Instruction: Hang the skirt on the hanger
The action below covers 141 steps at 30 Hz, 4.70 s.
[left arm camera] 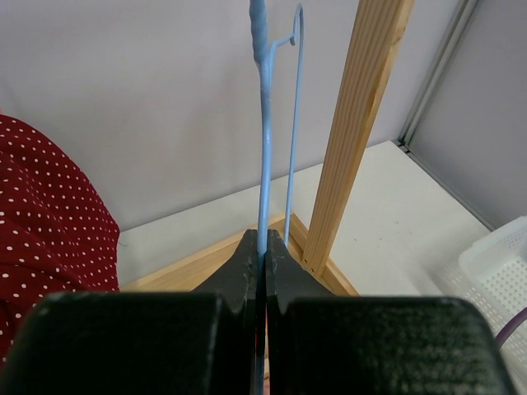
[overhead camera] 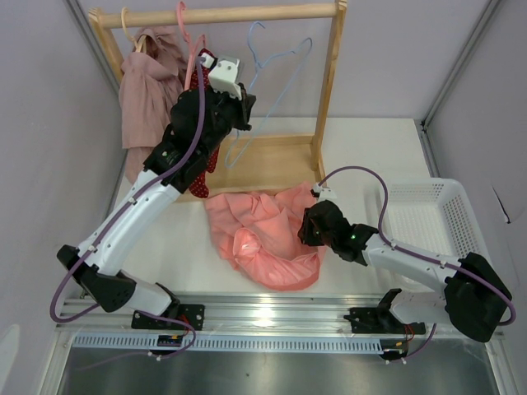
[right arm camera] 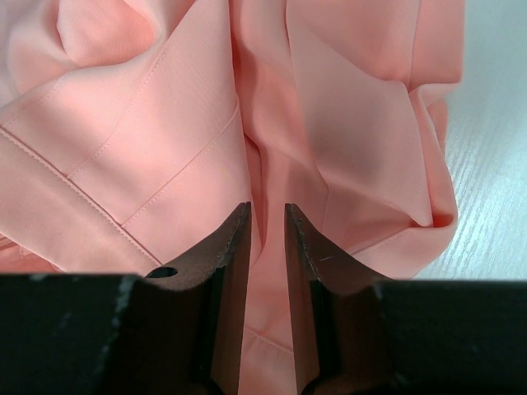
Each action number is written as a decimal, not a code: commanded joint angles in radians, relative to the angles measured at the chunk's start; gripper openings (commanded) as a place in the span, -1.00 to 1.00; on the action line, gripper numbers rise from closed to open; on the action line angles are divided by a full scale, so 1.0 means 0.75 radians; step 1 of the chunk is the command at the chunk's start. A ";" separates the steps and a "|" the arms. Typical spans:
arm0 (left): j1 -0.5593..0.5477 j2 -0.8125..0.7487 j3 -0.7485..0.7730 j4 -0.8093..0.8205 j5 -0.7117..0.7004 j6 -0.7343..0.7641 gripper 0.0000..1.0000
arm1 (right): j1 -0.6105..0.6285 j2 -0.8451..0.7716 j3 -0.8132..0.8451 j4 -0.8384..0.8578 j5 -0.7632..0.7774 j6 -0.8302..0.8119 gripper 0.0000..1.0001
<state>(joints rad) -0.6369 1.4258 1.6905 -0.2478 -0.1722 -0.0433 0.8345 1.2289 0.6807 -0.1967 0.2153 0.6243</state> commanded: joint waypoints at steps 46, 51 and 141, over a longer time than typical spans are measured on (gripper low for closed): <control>0.000 -0.954 -0.718 -0.948 0.688 -0.110 -1.00 | 0.253 -0.442 0.268 -0.787 0.079 0.147 -0.59; 0.000 -0.932 -0.628 -1.011 0.712 -0.130 -1.00 | 0.325 -0.362 0.222 -0.748 0.038 0.147 -0.59; -0.333 -0.772 -0.972 -0.841 0.522 -0.276 -1.00 | 0.325 -0.182 -0.163 -0.339 0.416 0.620 -0.31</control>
<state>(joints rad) -0.8738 0.8673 0.9539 -0.8665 0.2157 -0.2440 1.0706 1.1034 0.5335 -0.4484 0.4694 1.0534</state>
